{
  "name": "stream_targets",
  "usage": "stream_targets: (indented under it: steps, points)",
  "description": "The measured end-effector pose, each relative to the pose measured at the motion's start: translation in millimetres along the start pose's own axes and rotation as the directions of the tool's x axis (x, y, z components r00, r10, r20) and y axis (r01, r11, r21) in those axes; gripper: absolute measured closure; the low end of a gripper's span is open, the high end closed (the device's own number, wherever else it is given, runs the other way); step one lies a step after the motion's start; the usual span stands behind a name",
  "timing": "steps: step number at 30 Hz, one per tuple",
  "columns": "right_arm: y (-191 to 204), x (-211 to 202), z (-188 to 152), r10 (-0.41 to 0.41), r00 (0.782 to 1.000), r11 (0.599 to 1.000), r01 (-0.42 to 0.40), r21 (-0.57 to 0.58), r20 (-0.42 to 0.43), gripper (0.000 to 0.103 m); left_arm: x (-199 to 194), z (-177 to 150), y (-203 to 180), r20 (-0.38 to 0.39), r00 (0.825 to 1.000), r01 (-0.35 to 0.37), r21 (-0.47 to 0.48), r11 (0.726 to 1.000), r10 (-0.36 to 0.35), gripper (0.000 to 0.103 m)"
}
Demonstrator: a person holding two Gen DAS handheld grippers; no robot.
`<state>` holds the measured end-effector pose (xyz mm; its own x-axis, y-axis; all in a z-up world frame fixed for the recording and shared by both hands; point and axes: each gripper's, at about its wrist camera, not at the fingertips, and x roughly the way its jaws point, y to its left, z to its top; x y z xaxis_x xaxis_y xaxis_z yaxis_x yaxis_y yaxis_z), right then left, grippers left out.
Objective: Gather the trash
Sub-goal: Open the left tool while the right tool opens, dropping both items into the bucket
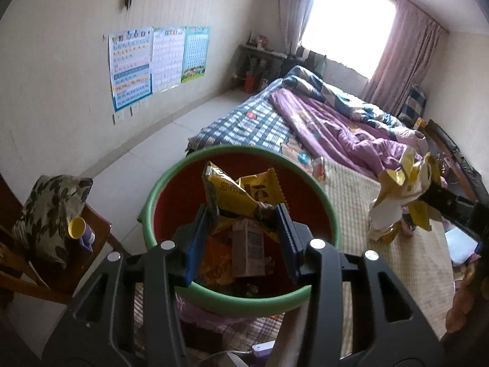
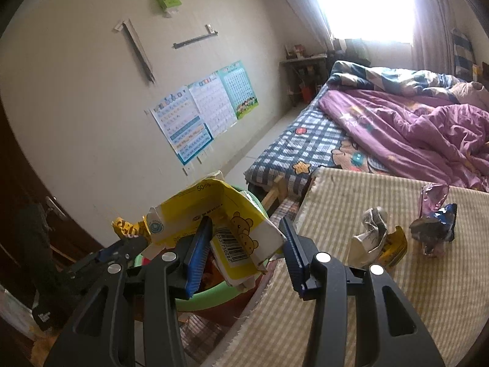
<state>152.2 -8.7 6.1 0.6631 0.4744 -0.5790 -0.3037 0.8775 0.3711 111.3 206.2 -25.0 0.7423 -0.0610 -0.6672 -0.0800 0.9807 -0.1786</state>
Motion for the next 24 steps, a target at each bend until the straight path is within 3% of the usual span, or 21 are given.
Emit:
stream_targets:
  steps: [12, 17, 20, 24]
  points:
    - [-4, 31, -2, -0.008, 0.999, 1.000, 0.006, -0.023, -0.053, 0.059, 34, -9, 3, -0.078, 0.997, -0.015, -0.007, 1.000, 0.014, 0.061]
    - [3, 48, -3, -0.005, 0.997, 0.999, 0.001, -0.054, -0.082, 0.063, 45, -10, 8, -0.103, 0.995, -0.014, -0.013, 1.000, 0.013, 0.061]
    - [9, 58, -4, 0.001, 0.995, 0.997, -0.008, -0.072, -0.099, 0.071, 49, -9, 8, -0.112, 0.994, -0.013, -0.010, 1.000, 0.012, 0.061]
    - [16, 62, -3, 0.005, 0.995, 0.996, -0.013, -0.092, -0.095, 0.070, 56, -9, 11, -0.127, 0.992, -0.012, -0.005, 1.000, 0.011, 0.061]
